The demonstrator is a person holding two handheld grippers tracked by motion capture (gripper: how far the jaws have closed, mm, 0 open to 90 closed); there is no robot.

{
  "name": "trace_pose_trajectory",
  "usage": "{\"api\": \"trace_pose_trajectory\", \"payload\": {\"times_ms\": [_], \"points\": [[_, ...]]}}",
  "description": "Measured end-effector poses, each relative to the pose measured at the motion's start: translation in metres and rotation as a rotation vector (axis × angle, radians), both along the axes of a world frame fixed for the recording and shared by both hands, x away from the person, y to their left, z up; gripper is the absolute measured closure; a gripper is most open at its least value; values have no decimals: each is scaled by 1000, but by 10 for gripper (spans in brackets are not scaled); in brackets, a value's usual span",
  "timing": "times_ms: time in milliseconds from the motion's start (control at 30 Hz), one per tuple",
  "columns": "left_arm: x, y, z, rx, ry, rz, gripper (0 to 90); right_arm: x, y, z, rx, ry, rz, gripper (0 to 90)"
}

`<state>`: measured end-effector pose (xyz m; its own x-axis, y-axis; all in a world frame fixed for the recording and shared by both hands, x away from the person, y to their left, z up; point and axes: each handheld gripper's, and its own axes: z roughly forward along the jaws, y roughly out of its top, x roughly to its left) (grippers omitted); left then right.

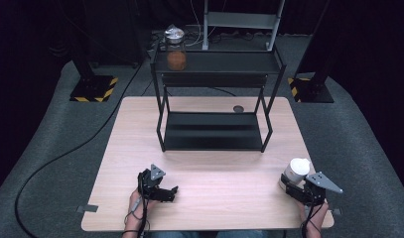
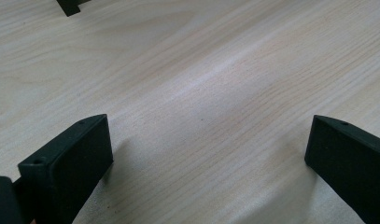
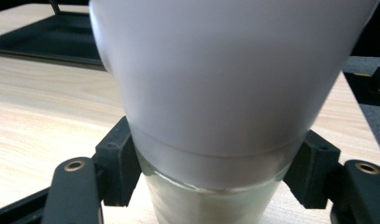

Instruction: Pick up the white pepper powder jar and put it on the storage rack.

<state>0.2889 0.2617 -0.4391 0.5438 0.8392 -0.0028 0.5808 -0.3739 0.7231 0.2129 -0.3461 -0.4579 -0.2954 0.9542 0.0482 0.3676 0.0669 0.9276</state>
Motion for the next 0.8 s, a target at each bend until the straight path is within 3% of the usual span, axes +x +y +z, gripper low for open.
{"api": "trace_pose_trajectory", "payload": {"times_ms": [333, 800], "points": [[-1, -1, 0, 1, 0, 16, 3, -2, 0, 17, -15, -30, 44, 296], [-1, -1, 0, 3, 0, 14, 4, 14, 16, 50, -52, -73, 136, 296]]}}
